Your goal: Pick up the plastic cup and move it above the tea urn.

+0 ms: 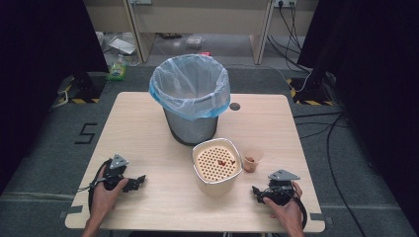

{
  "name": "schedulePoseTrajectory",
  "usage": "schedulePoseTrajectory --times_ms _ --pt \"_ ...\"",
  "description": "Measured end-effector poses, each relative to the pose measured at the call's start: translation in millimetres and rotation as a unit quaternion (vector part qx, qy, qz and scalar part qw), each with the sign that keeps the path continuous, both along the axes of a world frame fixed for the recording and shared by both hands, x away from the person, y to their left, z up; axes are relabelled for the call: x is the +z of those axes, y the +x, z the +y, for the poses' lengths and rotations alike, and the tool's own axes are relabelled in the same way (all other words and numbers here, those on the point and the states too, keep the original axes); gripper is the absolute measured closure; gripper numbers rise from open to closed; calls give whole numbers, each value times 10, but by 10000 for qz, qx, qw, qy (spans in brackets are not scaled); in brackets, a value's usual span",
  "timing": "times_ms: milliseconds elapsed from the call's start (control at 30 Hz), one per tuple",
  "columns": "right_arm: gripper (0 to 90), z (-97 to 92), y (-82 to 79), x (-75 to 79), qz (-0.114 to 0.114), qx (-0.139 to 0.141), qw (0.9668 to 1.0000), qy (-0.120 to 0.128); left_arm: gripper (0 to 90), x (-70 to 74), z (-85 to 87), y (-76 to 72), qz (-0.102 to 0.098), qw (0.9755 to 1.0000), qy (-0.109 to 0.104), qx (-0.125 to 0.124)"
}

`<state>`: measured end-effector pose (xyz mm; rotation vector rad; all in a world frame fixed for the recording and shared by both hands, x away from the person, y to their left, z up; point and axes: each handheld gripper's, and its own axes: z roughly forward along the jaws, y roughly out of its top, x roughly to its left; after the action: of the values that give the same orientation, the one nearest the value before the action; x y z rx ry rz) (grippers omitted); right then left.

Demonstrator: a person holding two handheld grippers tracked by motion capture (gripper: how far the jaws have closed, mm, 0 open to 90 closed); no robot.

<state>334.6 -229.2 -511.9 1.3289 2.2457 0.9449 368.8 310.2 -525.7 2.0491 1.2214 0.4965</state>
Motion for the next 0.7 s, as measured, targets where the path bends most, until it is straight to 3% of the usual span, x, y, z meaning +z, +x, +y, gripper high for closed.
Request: schedulePoseTrajectory --times_ms 133,333,700 --pt "171 -7 -10 30 15 0 10000 56 0 -1 0 0 -3 10000 -6 -2" --pt "225 -9 -54 187 -213 -103 9996 126 0 0 0 0 2 10000 -2 -1" --pt "267 -141 -82 433 -398 -261 9987 177 0 0 0 0 1 10000 -1 0"
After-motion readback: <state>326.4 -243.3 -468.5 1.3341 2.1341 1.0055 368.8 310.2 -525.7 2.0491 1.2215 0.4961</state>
